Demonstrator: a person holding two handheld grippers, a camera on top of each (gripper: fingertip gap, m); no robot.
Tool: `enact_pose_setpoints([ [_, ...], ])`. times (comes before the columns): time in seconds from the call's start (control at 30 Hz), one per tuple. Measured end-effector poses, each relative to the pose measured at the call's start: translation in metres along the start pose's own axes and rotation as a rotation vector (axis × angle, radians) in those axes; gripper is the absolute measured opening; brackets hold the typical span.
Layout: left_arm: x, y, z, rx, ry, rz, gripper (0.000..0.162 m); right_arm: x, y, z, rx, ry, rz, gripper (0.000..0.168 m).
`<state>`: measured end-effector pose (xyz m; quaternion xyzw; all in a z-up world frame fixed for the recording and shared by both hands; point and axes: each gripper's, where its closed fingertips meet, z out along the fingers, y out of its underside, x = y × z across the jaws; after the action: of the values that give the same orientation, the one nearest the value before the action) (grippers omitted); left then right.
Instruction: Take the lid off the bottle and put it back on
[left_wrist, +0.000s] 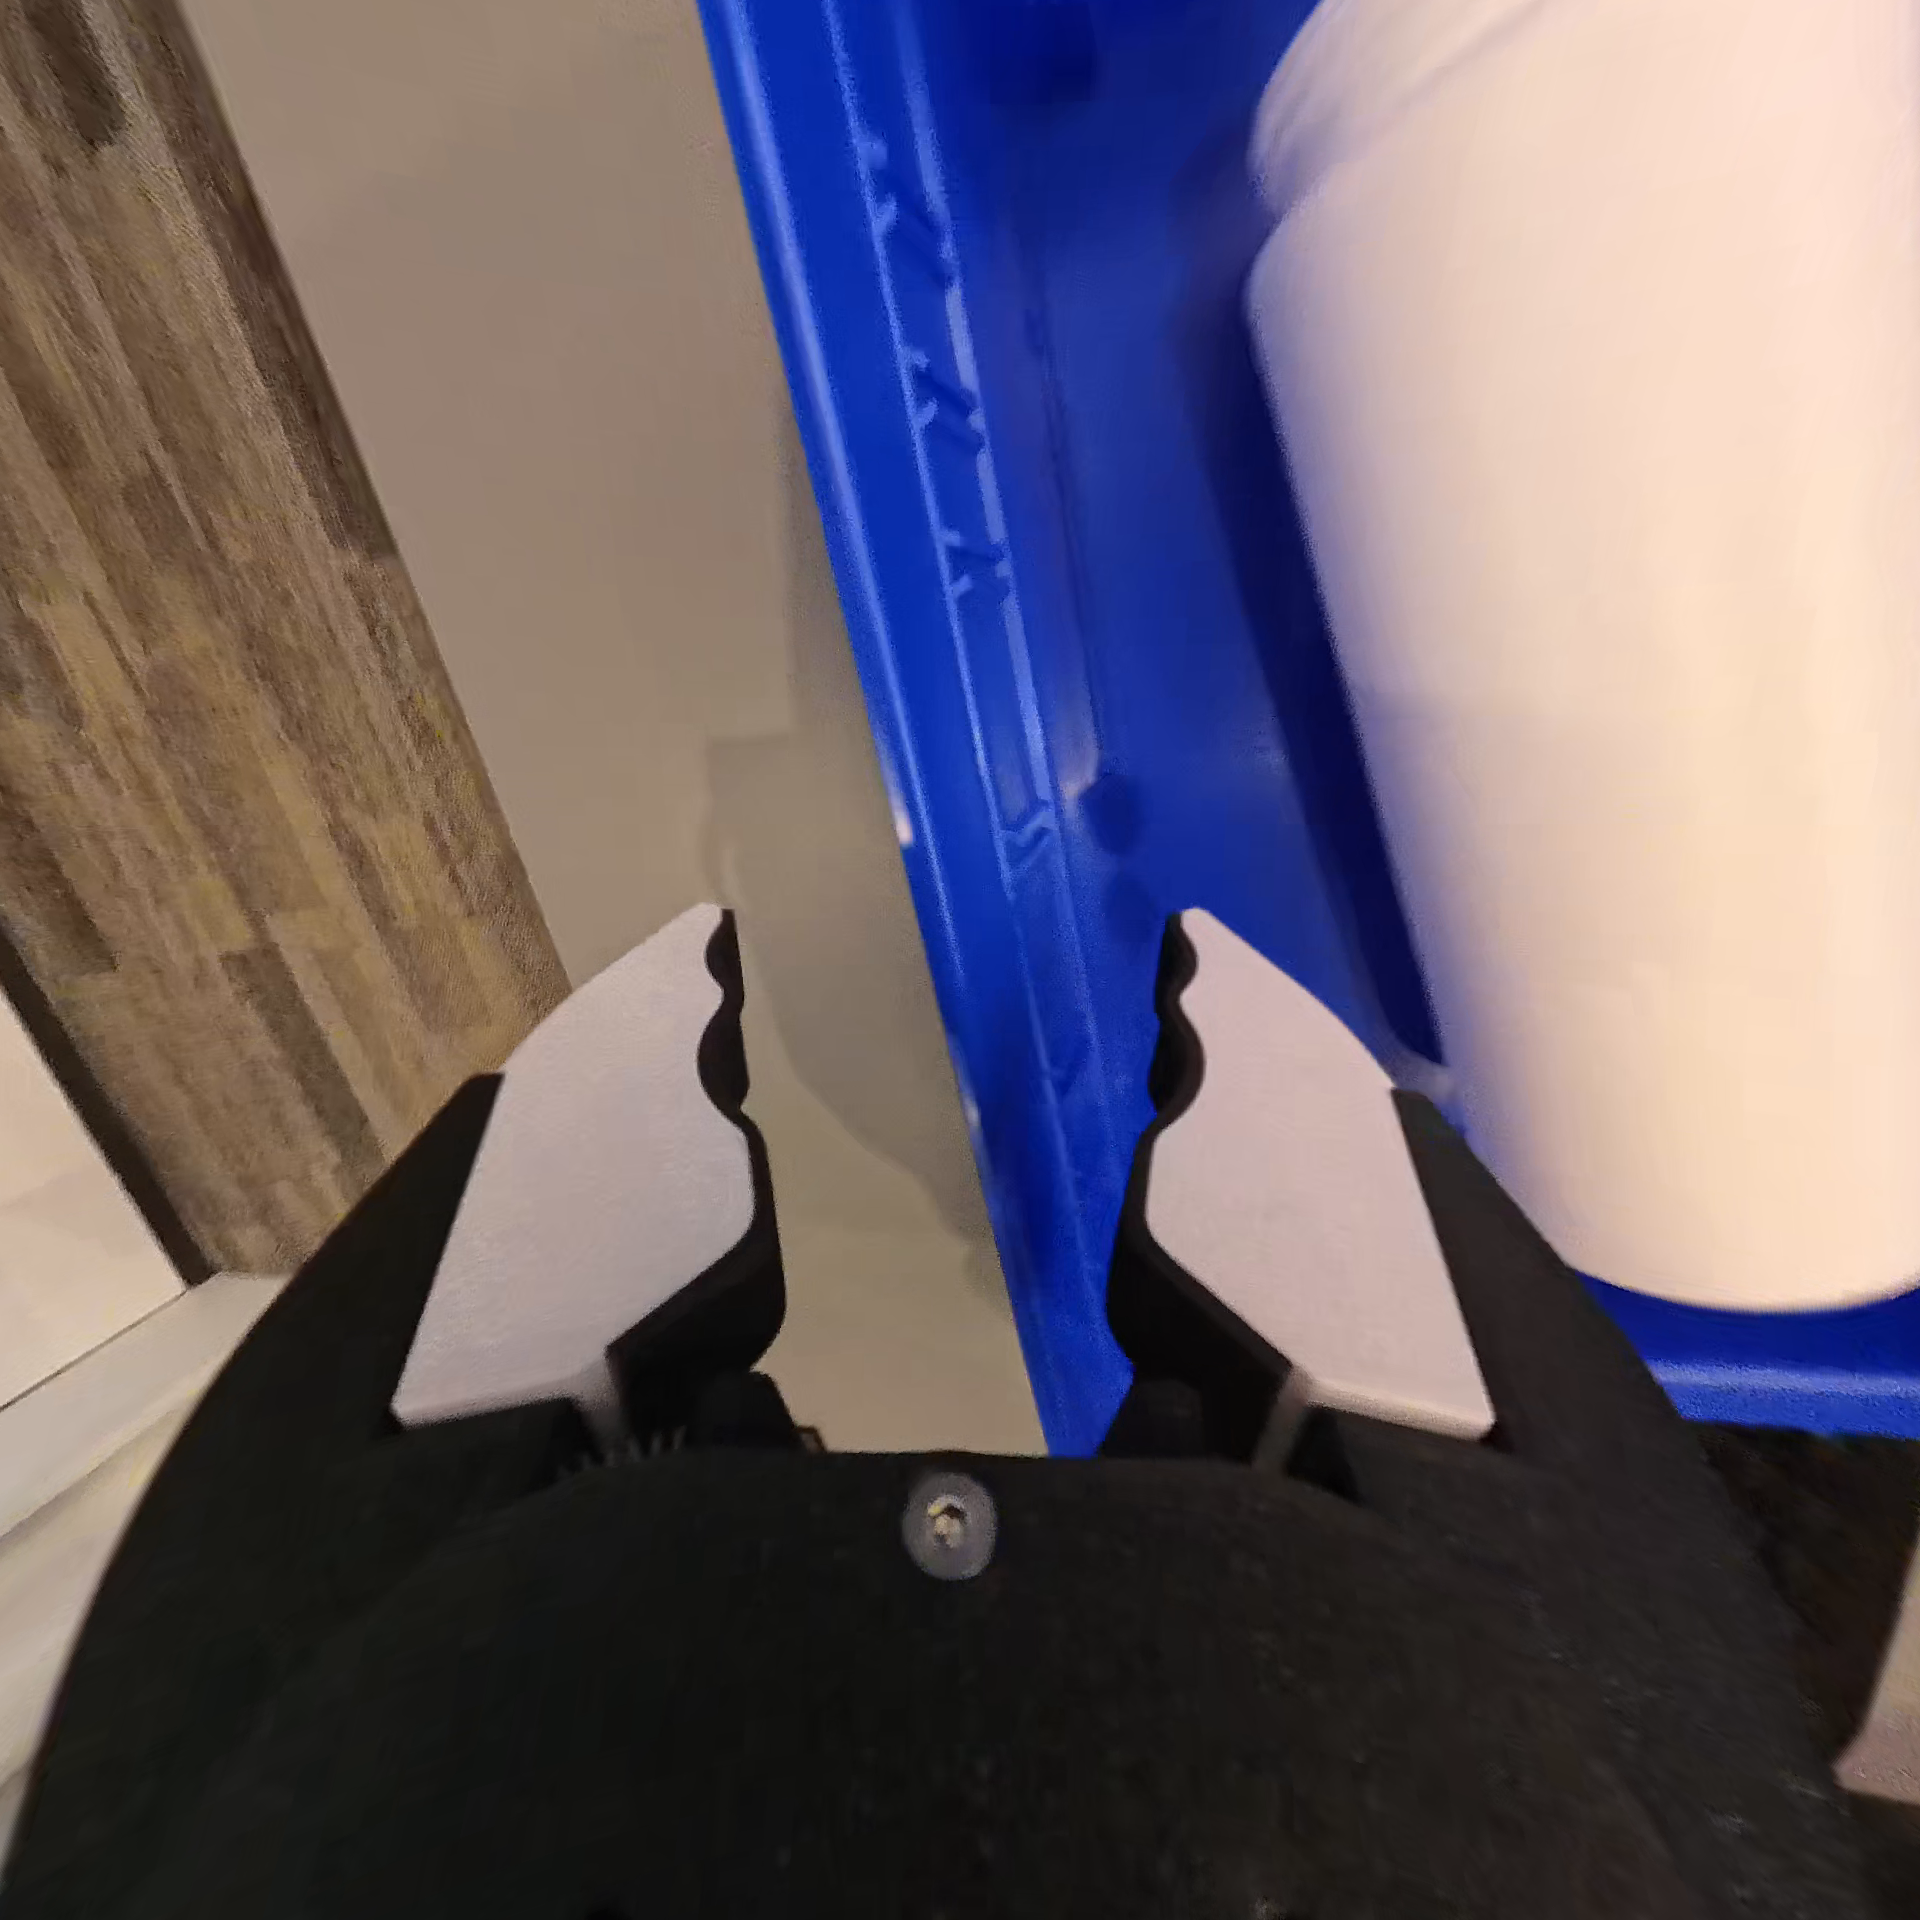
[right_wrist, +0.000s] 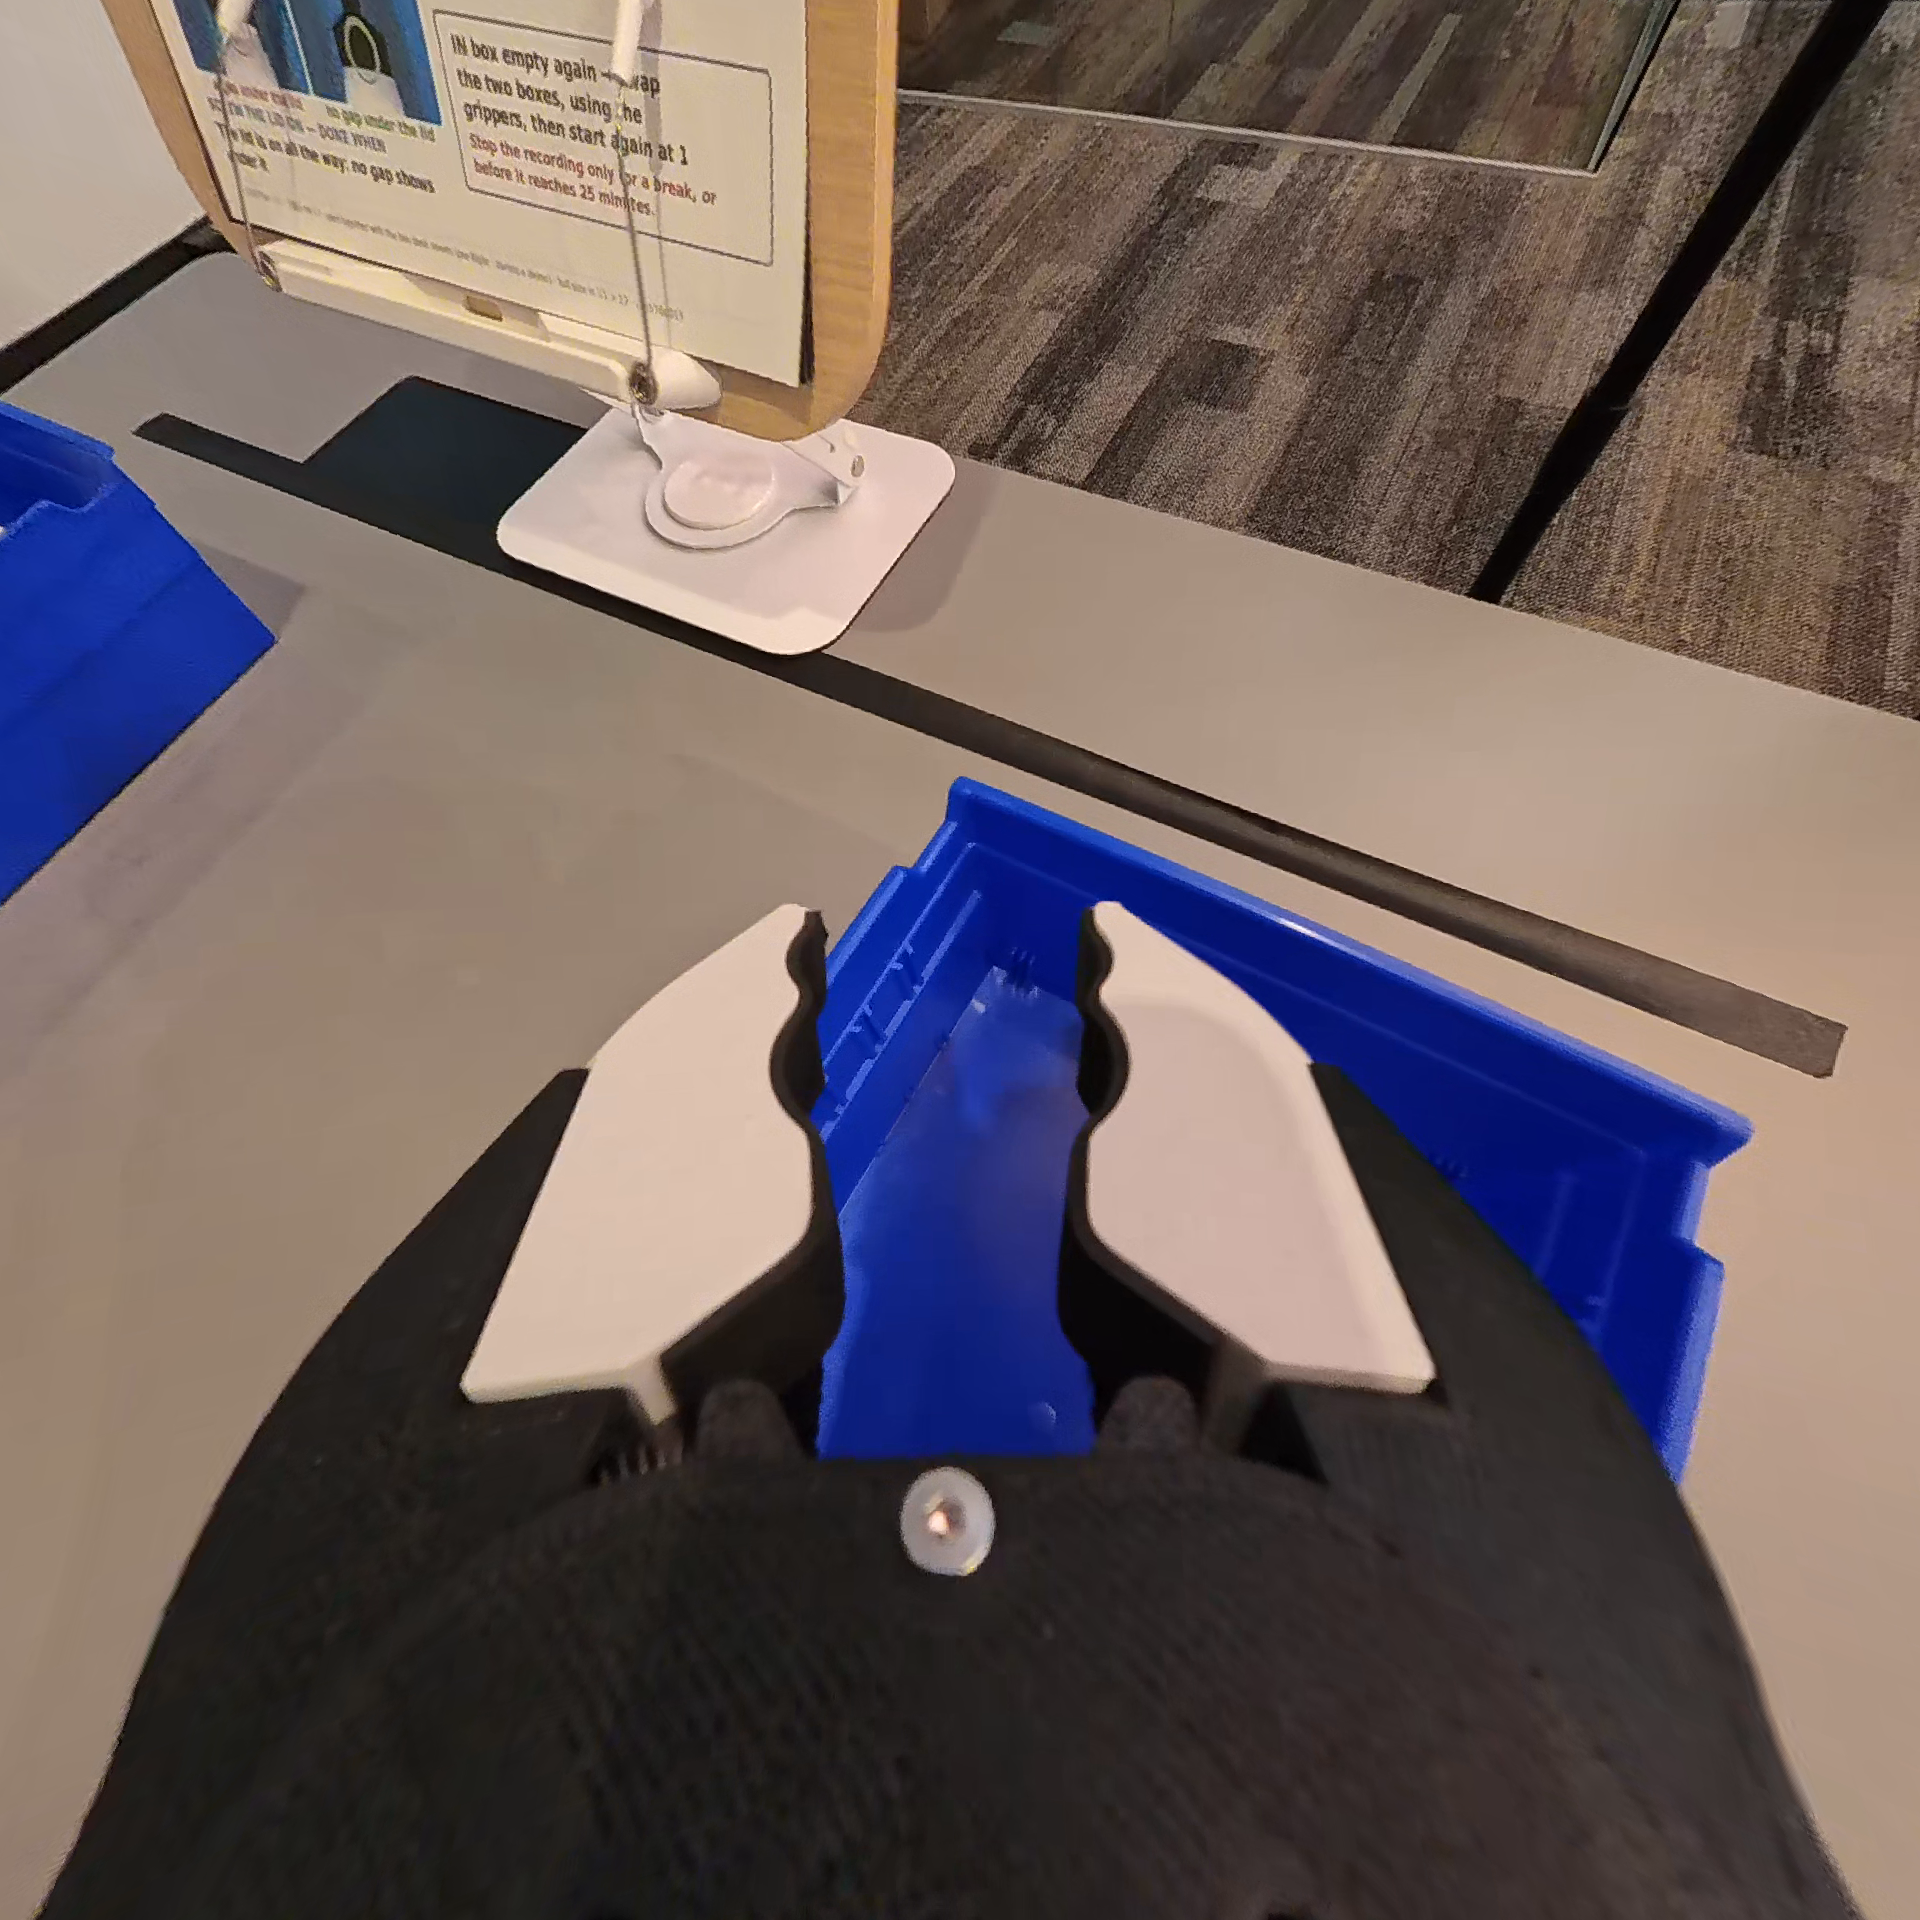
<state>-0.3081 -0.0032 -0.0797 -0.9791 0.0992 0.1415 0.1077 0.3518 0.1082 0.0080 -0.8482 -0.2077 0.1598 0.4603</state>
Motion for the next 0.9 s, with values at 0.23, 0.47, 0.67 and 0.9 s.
enact_pose_setpoints([
  [0.23, 0.078, -0.040, -0.067, 0.275, 0.227, -0.010, 0.091, -0.010, -0.002, -0.001, -0.015, 0.010, -0.048, 0.048],
  [0.47, 0.094, -0.041, -0.020, 0.054, 0.159, -0.040, 0.108, -0.013, 0.004, 0.004, -0.060, 0.034, -0.081, 0.049],
  [0.67, 0.080, -0.029, 0.012, -0.085, 0.090, -0.097, 0.106, -0.014, 0.009, 0.010, -0.091, 0.033, -0.091, 0.049],
  [0.9, 0.073, -0.017, 0.027, -0.178, 0.088, -0.132, 0.083, -0.018, 0.020, 0.019, -0.157, 0.029, -0.120, 0.049],
])
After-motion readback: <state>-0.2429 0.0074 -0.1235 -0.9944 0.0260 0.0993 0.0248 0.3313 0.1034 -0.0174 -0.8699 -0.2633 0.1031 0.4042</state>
